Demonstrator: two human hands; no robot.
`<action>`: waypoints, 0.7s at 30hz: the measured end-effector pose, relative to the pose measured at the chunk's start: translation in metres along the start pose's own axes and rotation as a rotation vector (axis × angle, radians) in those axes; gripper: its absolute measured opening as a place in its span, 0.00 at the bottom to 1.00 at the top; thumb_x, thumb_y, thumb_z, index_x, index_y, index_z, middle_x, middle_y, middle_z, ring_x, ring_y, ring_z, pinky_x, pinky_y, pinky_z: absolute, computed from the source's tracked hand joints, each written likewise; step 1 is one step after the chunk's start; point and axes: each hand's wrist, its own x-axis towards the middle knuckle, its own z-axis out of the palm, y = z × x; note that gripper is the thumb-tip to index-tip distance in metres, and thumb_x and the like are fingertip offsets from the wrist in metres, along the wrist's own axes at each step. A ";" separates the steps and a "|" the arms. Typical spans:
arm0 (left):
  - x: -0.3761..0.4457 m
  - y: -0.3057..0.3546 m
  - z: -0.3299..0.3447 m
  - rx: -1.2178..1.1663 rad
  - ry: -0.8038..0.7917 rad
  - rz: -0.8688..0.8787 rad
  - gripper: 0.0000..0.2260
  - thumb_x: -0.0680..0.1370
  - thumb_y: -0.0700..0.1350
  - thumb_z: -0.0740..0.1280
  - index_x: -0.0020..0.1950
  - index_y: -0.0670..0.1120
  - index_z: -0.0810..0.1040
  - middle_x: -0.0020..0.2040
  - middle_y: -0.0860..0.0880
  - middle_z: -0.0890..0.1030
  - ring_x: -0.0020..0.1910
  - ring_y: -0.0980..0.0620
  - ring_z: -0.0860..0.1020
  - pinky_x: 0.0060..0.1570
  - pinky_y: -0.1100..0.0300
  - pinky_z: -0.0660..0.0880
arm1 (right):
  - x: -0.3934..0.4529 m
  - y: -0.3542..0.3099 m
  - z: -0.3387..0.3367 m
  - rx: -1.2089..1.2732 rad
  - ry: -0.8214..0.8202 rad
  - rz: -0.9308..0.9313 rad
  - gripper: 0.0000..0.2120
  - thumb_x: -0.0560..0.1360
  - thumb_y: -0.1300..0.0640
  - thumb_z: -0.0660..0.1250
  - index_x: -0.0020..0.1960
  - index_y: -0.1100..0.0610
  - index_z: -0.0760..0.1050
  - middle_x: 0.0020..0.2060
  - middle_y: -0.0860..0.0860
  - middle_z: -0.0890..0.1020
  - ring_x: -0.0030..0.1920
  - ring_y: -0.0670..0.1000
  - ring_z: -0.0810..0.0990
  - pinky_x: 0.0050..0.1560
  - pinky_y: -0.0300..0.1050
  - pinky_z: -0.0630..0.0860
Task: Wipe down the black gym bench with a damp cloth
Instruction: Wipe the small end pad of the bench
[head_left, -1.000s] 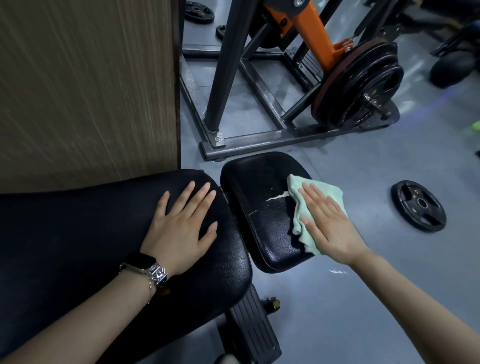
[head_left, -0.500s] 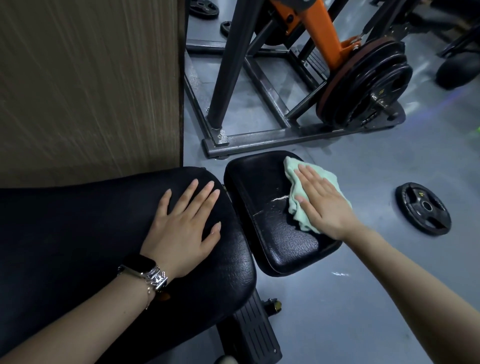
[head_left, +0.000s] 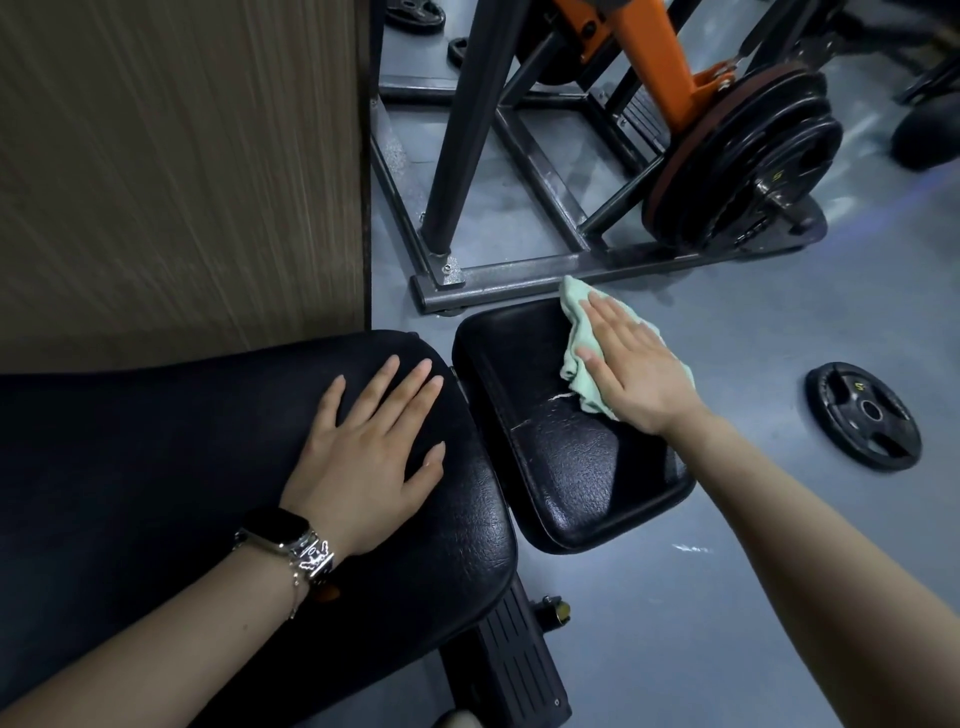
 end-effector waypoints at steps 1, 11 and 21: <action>0.000 0.000 0.000 0.004 -0.003 -0.001 0.28 0.78 0.59 0.47 0.76 0.50 0.59 0.76 0.55 0.55 0.76 0.54 0.49 0.71 0.42 0.51 | -0.006 0.000 0.000 -0.005 -0.004 -0.005 0.35 0.76 0.36 0.37 0.79 0.50 0.49 0.77 0.43 0.50 0.76 0.42 0.44 0.76 0.47 0.46; 0.001 0.001 -0.001 0.026 -0.001 -0.007 0.28 0.78 0.59 0.47 0.75 0.49 0.61 0.76 0.54 0.57 0.75 0.53 0.52 0.70 0.40 0.53 | -0.083 -0.007 -0.003 0.032 -0.028 -0.030 0.28 0.79 0.40 0.42 0.77 0.46 0.47 0.76 0.42 0.50 0.76 0.40 0.43 0.75 0.46 0.43; 0.000 0.001 -0.001 0.032 0.010 -0.012 0.28 0.78 0.59 0.48 0.74 0.49 0.63 0.76 0.54 0.59 0.75 0.52 0.54 0.70 0.41 0.53 | -0.077 -0.032 0.000 0.031 -0.081 0.076 0.34 0.75 0.35 0.35 0.78 0.47 0.44 0.77 0.40 0.44 0.75 0.38 0.37 0.74 0.44 0.37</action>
